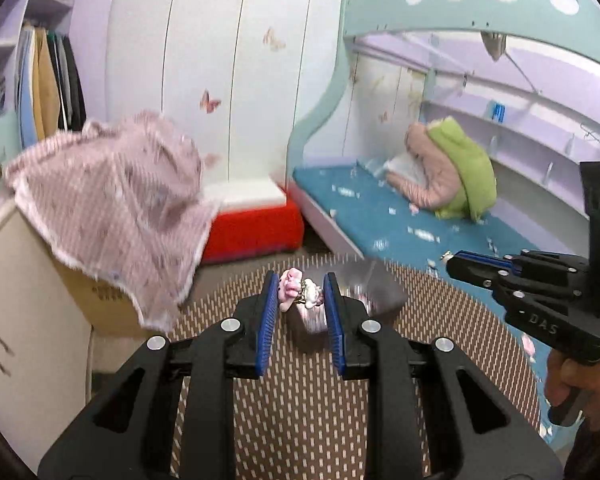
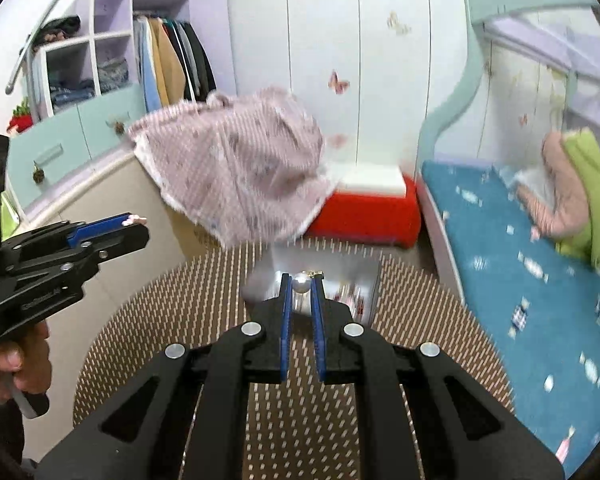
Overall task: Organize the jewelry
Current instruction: 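Carry the bead and pink charm into the grey box and open both tools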
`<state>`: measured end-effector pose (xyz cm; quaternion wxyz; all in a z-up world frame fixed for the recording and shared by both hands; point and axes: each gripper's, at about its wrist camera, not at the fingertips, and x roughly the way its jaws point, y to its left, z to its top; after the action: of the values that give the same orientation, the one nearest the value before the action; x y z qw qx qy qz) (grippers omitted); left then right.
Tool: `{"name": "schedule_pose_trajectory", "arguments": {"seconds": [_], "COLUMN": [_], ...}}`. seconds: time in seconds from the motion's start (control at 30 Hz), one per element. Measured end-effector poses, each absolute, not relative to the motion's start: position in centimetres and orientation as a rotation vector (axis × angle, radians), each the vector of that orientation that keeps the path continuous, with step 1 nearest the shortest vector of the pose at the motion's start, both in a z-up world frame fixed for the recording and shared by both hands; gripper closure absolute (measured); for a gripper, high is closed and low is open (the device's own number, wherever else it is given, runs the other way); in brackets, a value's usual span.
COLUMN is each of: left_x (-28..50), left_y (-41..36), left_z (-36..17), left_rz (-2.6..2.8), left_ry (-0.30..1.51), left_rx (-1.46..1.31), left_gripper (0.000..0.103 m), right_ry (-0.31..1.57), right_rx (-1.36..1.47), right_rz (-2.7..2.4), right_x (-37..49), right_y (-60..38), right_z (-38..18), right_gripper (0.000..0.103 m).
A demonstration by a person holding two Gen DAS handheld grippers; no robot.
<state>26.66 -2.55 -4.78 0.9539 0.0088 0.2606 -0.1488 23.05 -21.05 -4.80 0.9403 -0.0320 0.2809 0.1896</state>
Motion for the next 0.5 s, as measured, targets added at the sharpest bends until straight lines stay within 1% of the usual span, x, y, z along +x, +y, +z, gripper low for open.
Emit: {"name": "schedule_pose_trajectory", "arguments": {"seconds": [0.13, 0.23, 0.37, 0.5], "left_x": [29.3, 31.2, 34.2, 36.7], "left_y": [-3.8, -5.0, -6.6, -8.0], "left_z": [-2.1, -1.2, -1.3, -2.8], "left_rz": [-0.326, -0.334, -0.347, -0.354], "left_ry": [0.514, 0.517, 0.559, 0.622], "left_rx": [0.014, 0.029, 0.033, 0.041], "left_gripper": [0.080, 0.080, 0.080, 0.079], "right_ry": [0.557, 0.571, 0.622, 0.693], "right_rx": [-0.078, -0.066, -0.052, -0.028], "right_rz": [0.382, 0.396, 0.408, 0.407], "right_x": [25.3, 26.9, 29.1, 31.5], "right_y": [-21.2, -21.3, -21.6, -21.5], "right_z": [-2.5, -1.9, -2.4, -4.3], "right_gripper": [0.095, 0.095, 0.095, 0.095]}}
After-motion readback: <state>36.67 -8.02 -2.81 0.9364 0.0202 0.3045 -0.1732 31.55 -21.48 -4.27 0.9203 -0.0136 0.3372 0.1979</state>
